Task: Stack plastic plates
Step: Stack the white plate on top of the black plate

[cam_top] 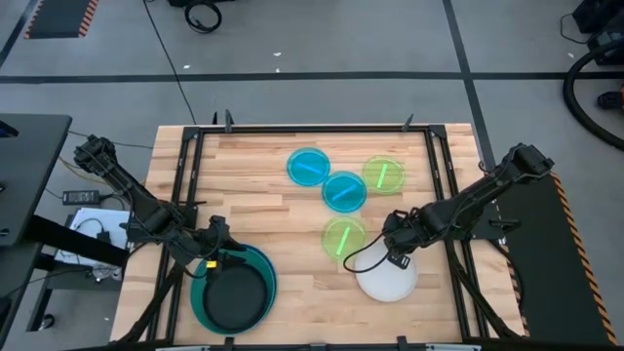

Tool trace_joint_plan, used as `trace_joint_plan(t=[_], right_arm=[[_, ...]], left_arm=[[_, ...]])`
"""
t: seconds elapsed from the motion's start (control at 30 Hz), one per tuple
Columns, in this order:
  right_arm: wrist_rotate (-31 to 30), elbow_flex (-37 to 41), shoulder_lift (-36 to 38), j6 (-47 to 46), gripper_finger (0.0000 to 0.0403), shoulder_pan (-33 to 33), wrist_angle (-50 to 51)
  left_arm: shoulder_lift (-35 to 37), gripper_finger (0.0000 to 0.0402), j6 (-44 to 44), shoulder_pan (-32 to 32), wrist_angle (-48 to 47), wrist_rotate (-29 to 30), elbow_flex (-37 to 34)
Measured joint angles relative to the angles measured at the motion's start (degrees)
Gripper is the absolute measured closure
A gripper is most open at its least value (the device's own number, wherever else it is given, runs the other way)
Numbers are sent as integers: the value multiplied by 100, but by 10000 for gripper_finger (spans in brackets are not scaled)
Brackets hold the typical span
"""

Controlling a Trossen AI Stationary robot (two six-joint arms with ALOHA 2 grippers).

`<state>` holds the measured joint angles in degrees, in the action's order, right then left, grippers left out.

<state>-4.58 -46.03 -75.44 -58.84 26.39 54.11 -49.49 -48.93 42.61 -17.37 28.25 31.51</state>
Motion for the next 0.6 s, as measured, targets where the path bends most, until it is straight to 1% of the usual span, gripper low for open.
trace_joint_plan(t=[0.17,0.33,0.47,0.6], right_arm=[[-192,-492,2,304,387,0,264],[-332,-829,4,634,387,-37,269],[-385,-962,7,655,387,-185,166],[-413,-980,7,656,387,-424,-161]], left_arm=[[-1,232,-48,0,0,0,0],[-1,232,-147,0,0,0,0],[-1,232,-260,-48,1,71,0],[-103,232,-262,-280,186,161,4]])
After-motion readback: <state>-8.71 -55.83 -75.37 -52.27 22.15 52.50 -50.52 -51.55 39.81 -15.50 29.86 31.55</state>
